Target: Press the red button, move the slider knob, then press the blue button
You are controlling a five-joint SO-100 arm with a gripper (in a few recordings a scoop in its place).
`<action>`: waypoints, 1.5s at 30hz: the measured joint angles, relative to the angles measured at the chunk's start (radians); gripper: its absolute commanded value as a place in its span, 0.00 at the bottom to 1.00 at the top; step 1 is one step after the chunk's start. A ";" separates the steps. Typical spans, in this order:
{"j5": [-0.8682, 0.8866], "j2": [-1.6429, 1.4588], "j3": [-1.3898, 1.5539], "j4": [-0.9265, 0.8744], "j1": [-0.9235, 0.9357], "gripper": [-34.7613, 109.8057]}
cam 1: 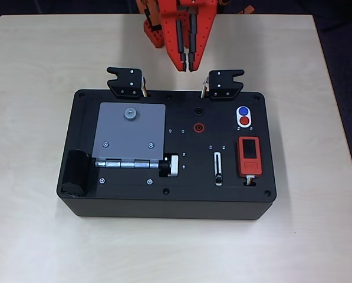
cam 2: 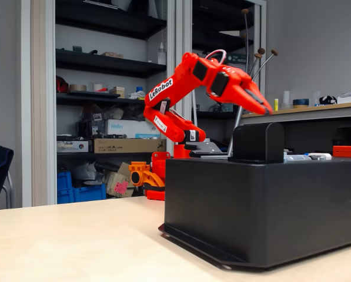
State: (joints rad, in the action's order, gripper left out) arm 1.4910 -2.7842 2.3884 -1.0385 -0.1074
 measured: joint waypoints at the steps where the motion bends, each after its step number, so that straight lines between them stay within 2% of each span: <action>1: -0.009 -0.034 0.034 -0.002 0.000 0.24; 14: -0.034 -0.476 0.390 0.002 0.071 0.24; 22: -0.034 -0.535 0.439 0.078 0.069 0.25; 28: -0.020 -0.538 0.506 0.296 0.089 0.24; 32: 0.026 -0.525 0.595 0.512 0.086 0.24; 40: 0.229 -0.523 0.730 0.893 0.057 0.24; 45: 0.368 -0.526 0.738 1.020 0.060 0.24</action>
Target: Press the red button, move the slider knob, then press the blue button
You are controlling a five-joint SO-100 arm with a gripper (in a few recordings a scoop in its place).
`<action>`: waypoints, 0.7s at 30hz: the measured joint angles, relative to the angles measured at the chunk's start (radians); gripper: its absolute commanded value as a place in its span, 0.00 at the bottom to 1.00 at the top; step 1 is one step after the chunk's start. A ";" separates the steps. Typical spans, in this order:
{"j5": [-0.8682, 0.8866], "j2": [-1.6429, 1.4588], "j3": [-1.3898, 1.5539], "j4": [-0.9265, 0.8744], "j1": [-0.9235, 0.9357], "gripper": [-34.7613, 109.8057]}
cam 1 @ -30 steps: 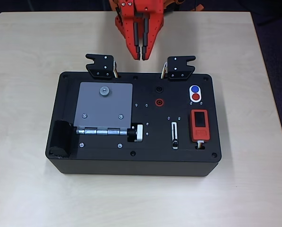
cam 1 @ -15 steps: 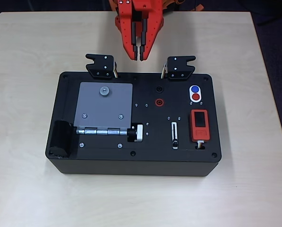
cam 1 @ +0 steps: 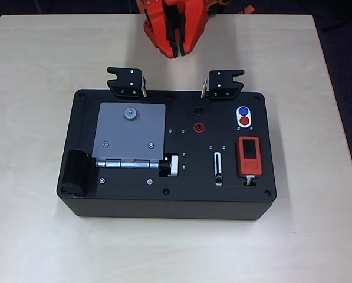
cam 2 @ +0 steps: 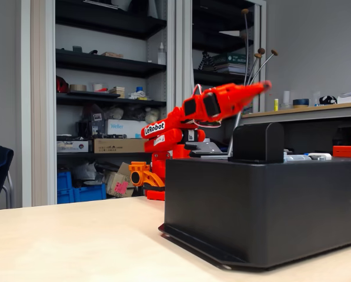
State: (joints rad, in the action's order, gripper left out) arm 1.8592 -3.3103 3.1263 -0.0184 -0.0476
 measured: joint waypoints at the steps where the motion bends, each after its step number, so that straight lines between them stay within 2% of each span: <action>1: 0.035 0.000 0.000 0.026 0.000 0.24; 16: 0.769 0.000 0.011 0.541 -0.041 0.24; 21: 0.950 -0.011 0.011 0.750 -0.038 0.24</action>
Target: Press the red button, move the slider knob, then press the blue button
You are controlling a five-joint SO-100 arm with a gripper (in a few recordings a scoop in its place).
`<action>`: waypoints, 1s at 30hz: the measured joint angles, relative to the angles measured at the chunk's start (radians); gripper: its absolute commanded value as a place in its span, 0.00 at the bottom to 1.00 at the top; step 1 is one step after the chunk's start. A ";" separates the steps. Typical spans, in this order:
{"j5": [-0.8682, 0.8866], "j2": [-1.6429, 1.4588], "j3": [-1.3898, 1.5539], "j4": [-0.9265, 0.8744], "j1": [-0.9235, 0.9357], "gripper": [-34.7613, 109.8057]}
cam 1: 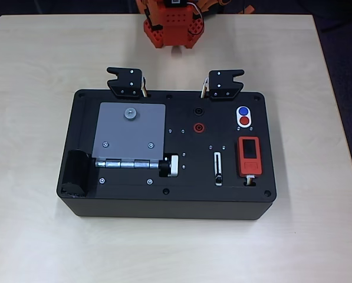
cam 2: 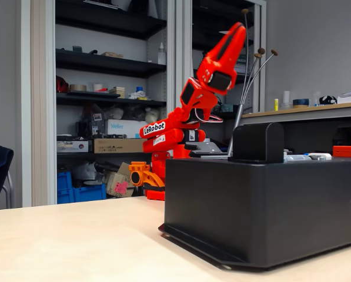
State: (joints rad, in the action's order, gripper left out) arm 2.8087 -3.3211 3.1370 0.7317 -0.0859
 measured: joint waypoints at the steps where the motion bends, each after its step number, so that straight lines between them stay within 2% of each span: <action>1: 0.028 -0.002 0.000 0.052 0.000 0.24; 6: 0.117 -0.005 0.000 0.331 0.031 0.24; 15: 0.115 -0.005 0.000 0.769 0.066 0.24; 30: 0.175 -0.005 0.000 1.173 0.080 0.24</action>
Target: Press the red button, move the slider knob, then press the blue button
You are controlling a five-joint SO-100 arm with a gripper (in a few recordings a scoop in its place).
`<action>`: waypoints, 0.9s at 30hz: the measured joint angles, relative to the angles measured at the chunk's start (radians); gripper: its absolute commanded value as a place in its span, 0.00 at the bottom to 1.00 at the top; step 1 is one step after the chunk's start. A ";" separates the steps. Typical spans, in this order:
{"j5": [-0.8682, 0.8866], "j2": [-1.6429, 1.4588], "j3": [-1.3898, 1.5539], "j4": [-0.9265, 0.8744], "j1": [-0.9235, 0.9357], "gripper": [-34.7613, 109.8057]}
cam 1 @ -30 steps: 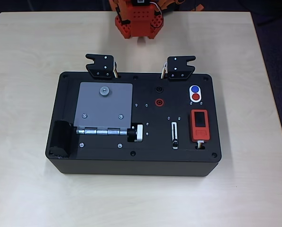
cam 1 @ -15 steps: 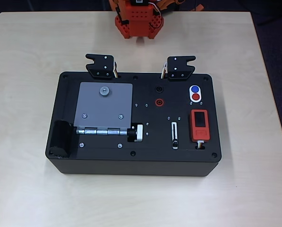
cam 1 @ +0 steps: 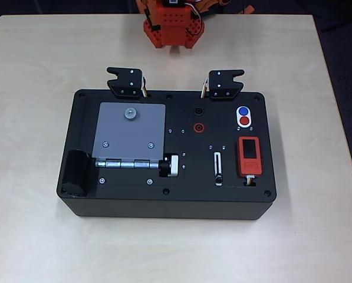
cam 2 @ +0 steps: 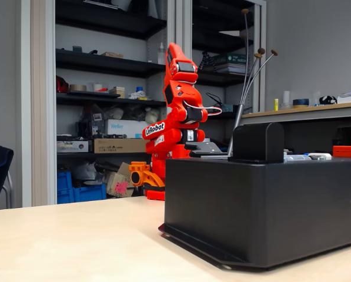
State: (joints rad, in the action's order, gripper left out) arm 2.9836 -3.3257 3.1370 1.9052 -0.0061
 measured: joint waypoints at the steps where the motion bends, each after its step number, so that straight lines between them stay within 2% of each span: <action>1: 0.000 0.000 0.000 0.014 0.000 0.24; 27: 0.000 0.000 0.000 0.028 0.000 0.24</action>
State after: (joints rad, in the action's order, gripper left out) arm 2.9836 -3.3257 3.1370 1.9328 -0.0061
